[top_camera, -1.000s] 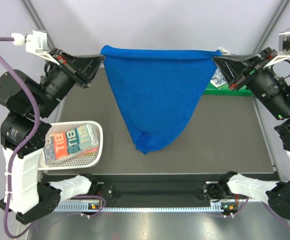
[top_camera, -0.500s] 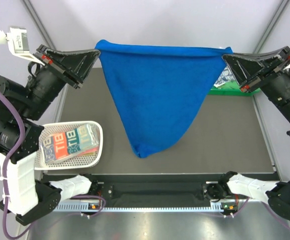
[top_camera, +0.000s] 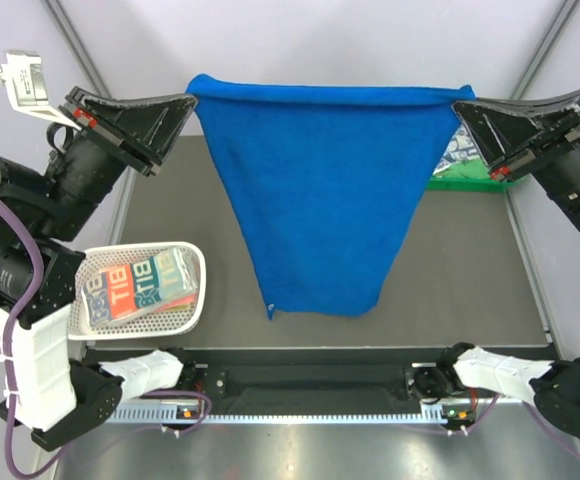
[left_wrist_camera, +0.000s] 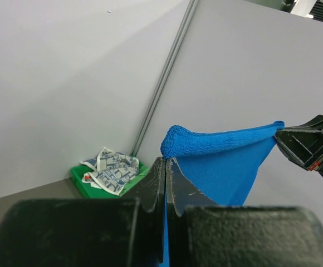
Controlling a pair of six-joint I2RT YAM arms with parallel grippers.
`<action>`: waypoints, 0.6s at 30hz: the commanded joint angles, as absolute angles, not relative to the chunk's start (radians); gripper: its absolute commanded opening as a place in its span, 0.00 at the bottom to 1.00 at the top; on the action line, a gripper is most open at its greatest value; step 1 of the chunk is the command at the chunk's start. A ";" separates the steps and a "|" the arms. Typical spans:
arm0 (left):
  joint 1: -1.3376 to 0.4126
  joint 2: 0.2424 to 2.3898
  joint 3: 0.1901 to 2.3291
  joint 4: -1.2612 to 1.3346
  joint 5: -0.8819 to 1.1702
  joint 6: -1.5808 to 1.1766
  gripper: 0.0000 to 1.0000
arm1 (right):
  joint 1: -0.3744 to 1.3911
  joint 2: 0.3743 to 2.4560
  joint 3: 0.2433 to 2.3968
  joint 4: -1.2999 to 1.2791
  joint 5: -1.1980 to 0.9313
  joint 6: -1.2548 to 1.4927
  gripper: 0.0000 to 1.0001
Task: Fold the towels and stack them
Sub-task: Flatten out the crumpled towel
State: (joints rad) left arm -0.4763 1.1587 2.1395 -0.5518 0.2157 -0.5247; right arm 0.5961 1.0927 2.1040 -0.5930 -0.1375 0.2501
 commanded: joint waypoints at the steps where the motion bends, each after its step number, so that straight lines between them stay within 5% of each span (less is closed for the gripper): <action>1: -0.474 1.180 2.157 -0.466 0.170 -0.509 0.00 | 0.604 1.129 2.122 -0.555 -0.083 0.224 0.01; 11: -0.459 1.367 2.132 -0.399 0.103 -0.443 0.00 | 0.548 1.334 2.068 -0.453 -0.006 0.109 0.00; 18: -0.296 1.632 2.132 -0.236 0.186 -0.482 0.00 | 0.345 1.622 2.118 -0.243 -0.170 0.175 0.00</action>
